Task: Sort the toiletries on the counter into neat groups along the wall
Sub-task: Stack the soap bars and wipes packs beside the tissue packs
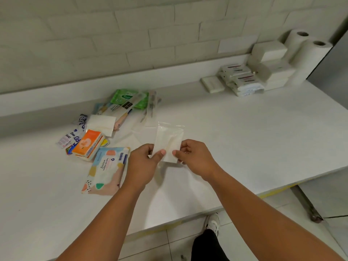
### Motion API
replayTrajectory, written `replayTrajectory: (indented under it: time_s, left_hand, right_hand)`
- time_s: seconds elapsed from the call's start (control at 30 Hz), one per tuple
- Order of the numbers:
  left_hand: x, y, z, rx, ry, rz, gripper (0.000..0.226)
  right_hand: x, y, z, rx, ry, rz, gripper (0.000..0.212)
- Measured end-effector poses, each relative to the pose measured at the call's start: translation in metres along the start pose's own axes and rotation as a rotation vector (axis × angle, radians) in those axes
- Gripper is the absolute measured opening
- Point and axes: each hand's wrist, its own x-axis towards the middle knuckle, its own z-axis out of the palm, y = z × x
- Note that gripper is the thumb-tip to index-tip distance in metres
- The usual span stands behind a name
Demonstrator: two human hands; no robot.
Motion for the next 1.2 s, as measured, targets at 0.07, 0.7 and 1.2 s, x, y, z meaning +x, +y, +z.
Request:
replayTrajectory:
  time_s: [0.07, 0.7, 1.2]
  left_hand:
    - [0.013, 0.007, 0.02, -0.023, -0.017, -0.01, 0.007]
    - [0.17, 0.056, 0.202, 0.01, -0.024, -0.038, 0.004]
    - [0.305, 0.099, 0.273, 0.011, 0.046, -0.069, 0.021]
  right_hand:
    - [0.012, 0.003, -0.018, 0.018, 0.004, 0.008, 0.011]
    - [0.17, 0.026, -0.183, 0.023, 0.207, 0.011, 0.01]
    - [0.269, 0.028, -0.223, -0.312, 0.166, -0.056, 0.053]
